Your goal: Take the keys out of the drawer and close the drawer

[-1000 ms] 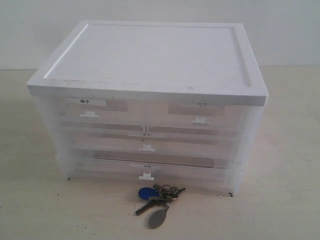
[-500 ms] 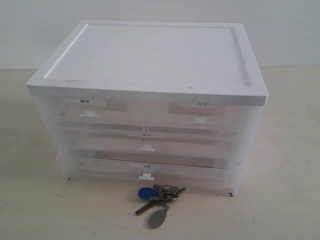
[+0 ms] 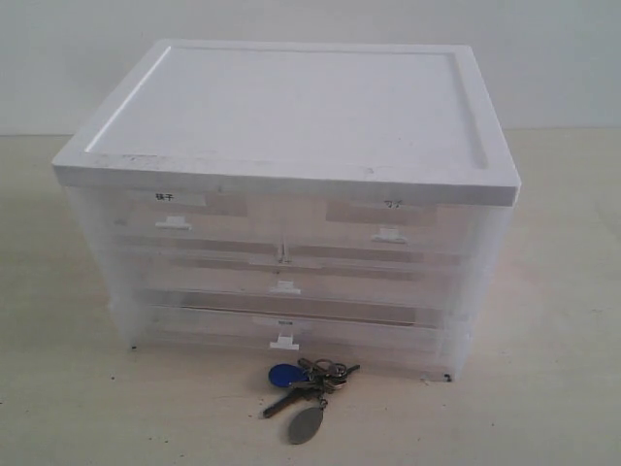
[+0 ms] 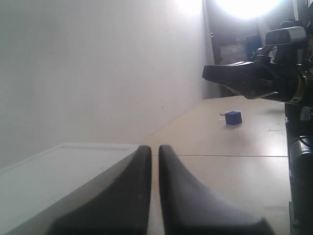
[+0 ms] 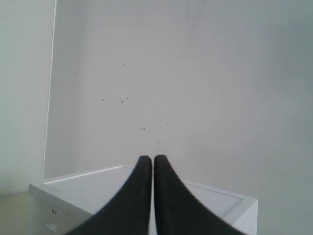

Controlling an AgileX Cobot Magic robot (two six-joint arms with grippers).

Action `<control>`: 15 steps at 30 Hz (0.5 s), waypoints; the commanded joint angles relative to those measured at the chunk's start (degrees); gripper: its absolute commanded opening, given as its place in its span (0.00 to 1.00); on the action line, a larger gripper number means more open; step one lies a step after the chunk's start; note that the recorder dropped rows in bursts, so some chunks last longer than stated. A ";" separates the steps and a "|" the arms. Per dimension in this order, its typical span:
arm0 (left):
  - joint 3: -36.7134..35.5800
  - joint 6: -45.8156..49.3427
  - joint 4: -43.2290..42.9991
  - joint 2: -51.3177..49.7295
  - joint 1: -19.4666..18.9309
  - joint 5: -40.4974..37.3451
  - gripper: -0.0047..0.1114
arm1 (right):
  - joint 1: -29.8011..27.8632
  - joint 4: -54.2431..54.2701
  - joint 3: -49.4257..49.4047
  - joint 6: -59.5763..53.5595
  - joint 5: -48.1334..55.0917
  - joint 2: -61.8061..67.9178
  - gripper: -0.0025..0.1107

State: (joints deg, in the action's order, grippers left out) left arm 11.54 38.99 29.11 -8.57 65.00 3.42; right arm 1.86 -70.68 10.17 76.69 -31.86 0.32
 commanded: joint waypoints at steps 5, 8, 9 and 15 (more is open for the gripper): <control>-9.21 -28.20 -18.94 0.92 -12.85 3.28 0.08 | -0.07 -0.31 0.23 -0.05 -0.23 -0.32 0.02; -11.54 -36.23 -21.49 3.40 -27.11 5.54 0.08 | -0.07 -0.31 0.23 -0.05 -0.23 -0.32 0.02; -11.54 -37.39 -21.49 4.91 -32.26 2.87 0.08 | -0.07 -0.31 0.23 -0.05 -0.23 -0.32 0.02; -11.54 -39.62 -21.49 8.57 -56.98 -5.08 0.08 | -0.07 -0.31 0.23 0.09 -0.24 -0.32 0.02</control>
State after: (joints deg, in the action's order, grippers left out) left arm 0.24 0.00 7.87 -0.33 13.47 0.00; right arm 1.86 -70.68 10.17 76.69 -31.86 0.32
